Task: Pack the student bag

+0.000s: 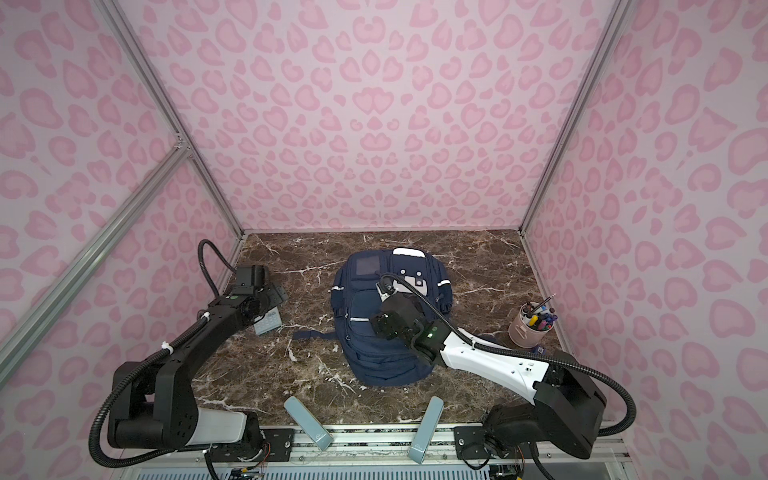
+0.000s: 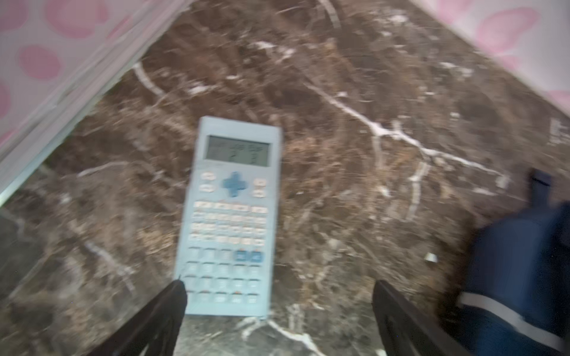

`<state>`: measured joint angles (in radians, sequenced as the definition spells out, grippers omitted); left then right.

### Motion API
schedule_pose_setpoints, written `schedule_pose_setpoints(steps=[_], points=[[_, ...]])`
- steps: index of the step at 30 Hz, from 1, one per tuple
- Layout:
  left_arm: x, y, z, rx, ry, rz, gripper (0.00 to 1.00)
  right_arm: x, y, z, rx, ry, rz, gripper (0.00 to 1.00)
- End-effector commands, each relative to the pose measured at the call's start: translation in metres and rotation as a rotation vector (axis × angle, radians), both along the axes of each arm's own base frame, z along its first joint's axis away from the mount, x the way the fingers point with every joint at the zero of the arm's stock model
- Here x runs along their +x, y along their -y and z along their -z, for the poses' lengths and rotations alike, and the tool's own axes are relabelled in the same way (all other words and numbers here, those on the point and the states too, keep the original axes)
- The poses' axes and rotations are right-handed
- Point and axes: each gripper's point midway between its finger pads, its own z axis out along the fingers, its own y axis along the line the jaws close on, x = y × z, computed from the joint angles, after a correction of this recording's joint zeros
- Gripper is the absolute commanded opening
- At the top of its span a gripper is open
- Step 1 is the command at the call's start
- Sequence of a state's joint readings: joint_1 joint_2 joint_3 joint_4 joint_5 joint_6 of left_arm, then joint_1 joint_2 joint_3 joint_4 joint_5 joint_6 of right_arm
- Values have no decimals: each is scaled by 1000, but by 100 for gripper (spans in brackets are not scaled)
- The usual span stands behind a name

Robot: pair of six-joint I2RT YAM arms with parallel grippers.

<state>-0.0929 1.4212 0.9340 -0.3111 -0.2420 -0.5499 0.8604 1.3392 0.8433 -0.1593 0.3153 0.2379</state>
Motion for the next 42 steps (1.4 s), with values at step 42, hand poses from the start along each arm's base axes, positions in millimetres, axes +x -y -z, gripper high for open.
schedule_pose_setpoints(steps=[42], points=[[-60, 16, 123, -196, -397, 36, 62, 189, 92, 62, 156, -199, 213, 91]])
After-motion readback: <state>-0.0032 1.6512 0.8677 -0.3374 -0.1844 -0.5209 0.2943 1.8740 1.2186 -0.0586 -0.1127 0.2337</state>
